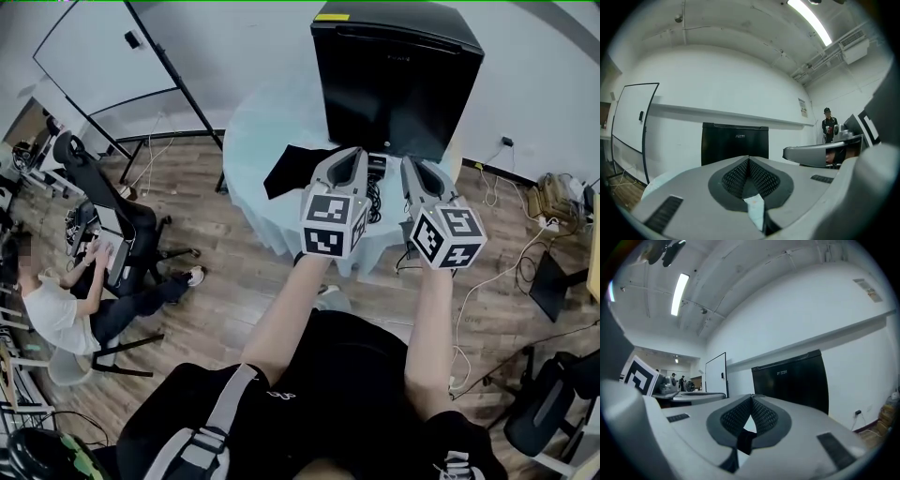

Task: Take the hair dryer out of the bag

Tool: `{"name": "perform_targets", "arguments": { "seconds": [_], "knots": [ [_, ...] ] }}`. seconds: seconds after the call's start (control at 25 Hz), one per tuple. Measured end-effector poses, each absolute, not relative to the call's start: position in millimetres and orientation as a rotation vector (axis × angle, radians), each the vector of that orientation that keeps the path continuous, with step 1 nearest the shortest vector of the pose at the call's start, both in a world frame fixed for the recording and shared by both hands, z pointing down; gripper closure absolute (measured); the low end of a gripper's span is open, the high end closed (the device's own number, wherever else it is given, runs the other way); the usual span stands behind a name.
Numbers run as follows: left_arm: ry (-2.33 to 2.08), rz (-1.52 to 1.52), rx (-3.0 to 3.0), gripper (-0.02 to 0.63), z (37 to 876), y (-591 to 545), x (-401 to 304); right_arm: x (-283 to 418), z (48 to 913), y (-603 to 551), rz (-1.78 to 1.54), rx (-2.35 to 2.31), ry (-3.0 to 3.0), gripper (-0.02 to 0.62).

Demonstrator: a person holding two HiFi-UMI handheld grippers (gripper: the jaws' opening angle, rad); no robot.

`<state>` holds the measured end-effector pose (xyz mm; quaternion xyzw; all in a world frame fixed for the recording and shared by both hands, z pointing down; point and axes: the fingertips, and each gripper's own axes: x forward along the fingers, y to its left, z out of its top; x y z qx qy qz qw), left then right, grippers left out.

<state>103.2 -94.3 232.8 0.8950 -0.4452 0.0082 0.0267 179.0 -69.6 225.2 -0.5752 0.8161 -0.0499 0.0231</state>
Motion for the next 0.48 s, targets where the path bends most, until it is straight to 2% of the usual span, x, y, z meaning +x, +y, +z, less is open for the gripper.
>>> {"name": "perform_targets", "arguments": {
  "seconds": [0.48],
  "knots": [
    [-1.401,0.045,2.712,0.601,249,-97,87,185,234,-62,-0.153,-1.818,2.515,0.597]
  ]
}}
